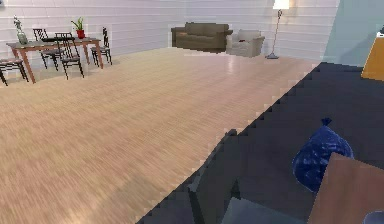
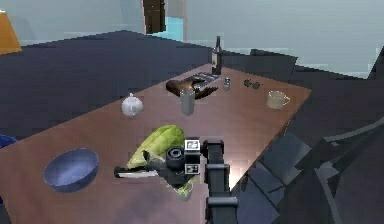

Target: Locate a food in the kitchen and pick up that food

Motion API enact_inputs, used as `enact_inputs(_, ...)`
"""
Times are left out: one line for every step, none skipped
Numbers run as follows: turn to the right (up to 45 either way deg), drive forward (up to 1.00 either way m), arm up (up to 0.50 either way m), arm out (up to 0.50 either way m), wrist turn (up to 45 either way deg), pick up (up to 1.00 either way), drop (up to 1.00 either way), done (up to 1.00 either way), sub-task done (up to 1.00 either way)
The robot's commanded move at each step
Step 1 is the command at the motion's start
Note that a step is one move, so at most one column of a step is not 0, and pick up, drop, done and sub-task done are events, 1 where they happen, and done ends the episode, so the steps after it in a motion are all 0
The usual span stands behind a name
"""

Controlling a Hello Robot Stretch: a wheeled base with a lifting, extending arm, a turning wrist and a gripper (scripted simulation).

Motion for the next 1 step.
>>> enact_inputs(0.0, 0.0, 0.0, 0.0, 0.0, 0.0, 0.0, 1.0, 0.0)
